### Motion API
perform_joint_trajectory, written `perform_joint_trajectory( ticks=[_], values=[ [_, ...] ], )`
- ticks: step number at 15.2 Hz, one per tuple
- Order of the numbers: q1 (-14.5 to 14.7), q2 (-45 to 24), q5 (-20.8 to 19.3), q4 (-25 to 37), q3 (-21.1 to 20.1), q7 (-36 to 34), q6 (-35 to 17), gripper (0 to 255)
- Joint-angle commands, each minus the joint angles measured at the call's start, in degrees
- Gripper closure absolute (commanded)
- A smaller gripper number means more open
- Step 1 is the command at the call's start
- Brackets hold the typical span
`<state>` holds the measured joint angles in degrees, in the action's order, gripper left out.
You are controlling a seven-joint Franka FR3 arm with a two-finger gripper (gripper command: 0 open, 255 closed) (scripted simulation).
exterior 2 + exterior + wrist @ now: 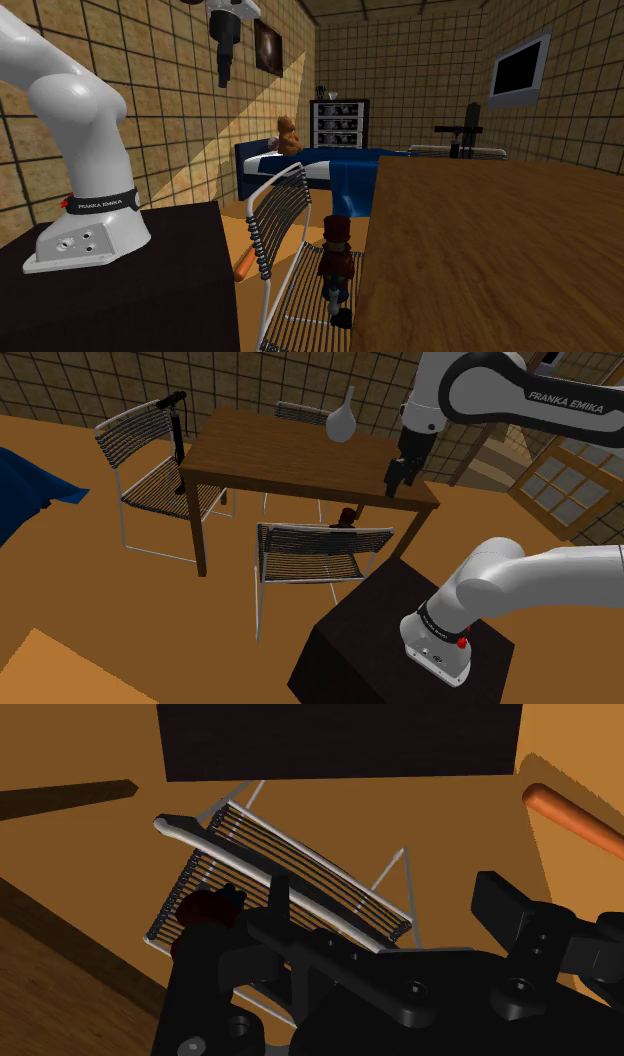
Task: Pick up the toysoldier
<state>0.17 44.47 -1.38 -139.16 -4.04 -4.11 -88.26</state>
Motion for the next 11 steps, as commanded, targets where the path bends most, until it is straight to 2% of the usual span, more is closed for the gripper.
perform_joint_trajectory(
  ticks=[1,11],
  values=[
    [0.0,0.0,0.0,0.0,0.0,0.0,0.0,0],
    [-4.61,-14.35,-2.93,-3.75,4.94,0.51,-19.06,0]
  ],
)
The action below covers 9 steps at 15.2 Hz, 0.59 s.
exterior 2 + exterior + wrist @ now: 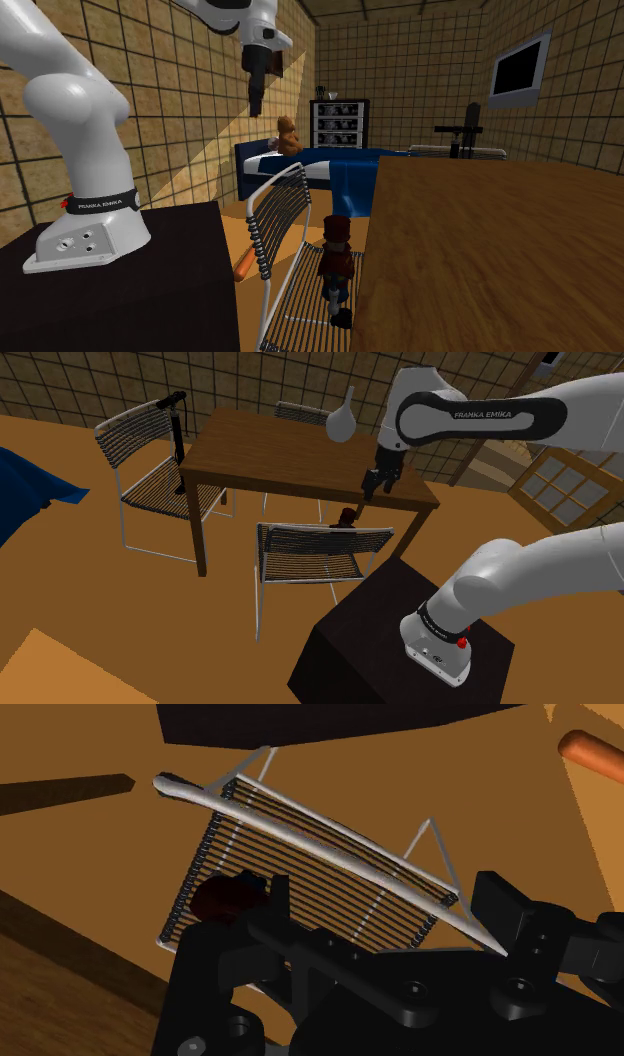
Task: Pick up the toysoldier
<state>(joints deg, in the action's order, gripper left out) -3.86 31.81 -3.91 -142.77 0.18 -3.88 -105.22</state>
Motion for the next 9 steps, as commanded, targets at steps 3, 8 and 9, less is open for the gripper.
perform_joint_trajectory(
  ticks=[3,8,9],
  values=[
    [-1.84,-7.19,-0.95,0.23,2.19,0.45,-7.52,0],
    [-3.67,-17.12,-1.19,2.36,4.6,0.96,-15.8,0],
    [-4.0,-19.18,-1.11,3.01,5.07,1.12,-17.32,0]
  ],
)
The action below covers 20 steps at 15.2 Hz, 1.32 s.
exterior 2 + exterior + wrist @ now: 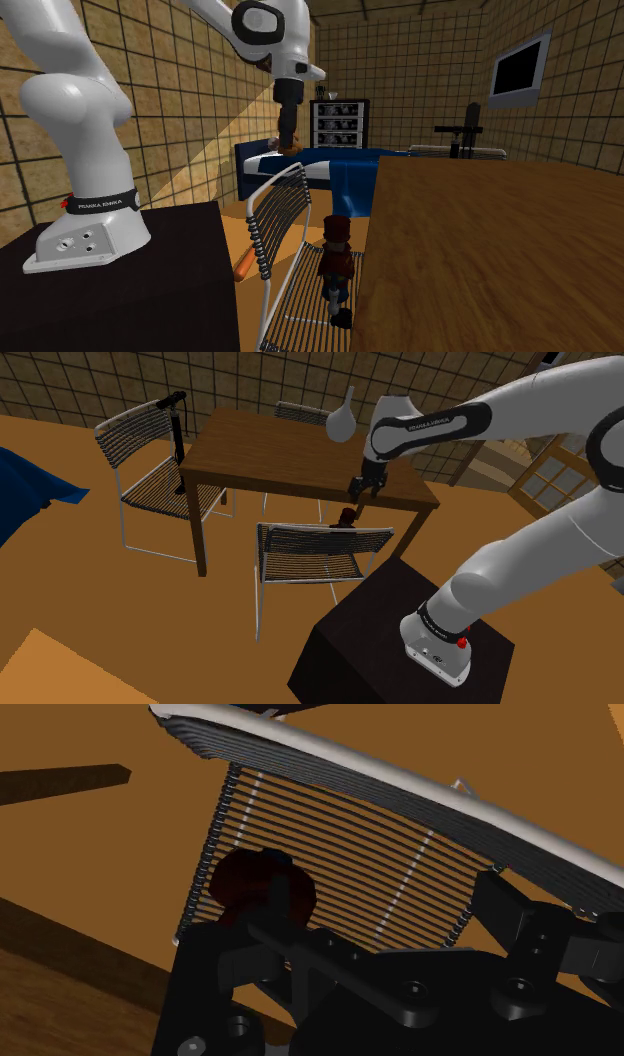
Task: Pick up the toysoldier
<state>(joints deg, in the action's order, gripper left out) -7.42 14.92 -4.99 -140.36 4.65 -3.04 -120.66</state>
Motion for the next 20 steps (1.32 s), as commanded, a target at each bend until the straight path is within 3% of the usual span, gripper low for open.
perform_joint_trajectory(
  ticks=[1,9,16,20],
  values=[
    [-0.76,-4.38,0.1,1.31,1.07,0.46,-3.33,0],
    [-3.38,-21.46,3.19,9.45,4.03,2.87,-12.83,0],
    [-6.8,-36.25,7.76,19.79,4.7,5.63,-17.49,0],
    [-7.07,-38.68,8.29,19.75,4.36,5.92,-19.95,0]
  ],
)
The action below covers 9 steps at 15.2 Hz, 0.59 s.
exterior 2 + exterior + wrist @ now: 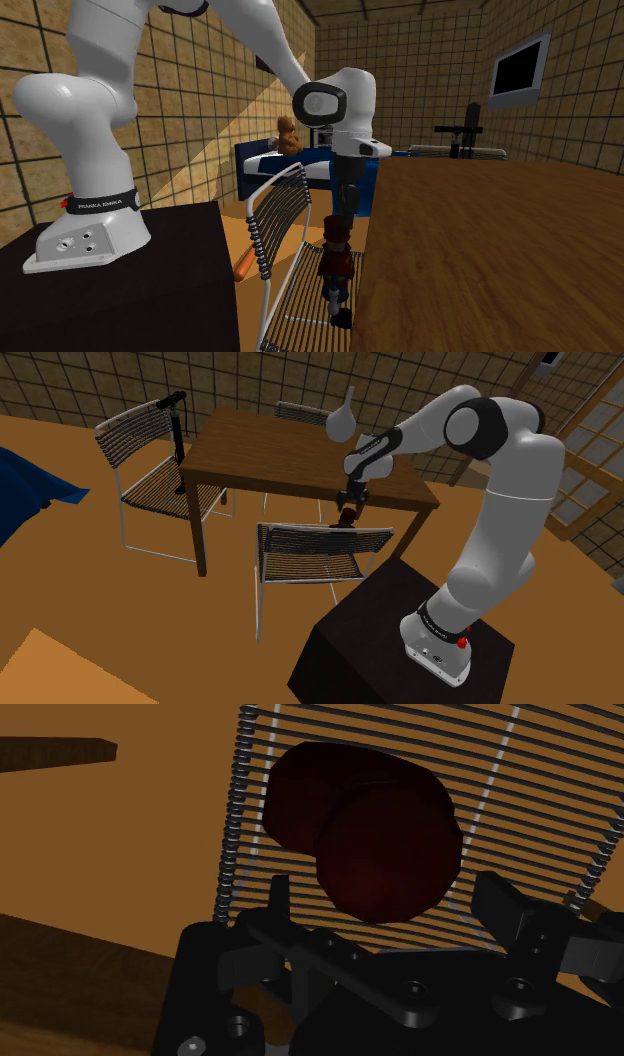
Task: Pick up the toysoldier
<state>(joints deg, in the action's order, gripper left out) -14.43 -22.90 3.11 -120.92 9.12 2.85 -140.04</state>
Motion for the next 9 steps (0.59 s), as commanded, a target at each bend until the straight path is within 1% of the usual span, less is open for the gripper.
perform_joint_trajectory(
  ticks=[1,4,6,7,9],
  values=[
    [-0.12,-1.48,0.32,0.33,-0.2,0.11,-1.17,0],
    [-0.3,-3.12,0.67,0.43,-0.43,0.31,-2.7,0],
    [-0.3,-3.13,0.67,0.44,-0.44,0.31,-2.69,0],
    [-0.33,-3.18,0.68,0.48,-0.44,0.34,-2.71,255],
    [-0.33,-3.21,0.68,0.49,-0.44,0.34,-2.71,255]
  ],
)
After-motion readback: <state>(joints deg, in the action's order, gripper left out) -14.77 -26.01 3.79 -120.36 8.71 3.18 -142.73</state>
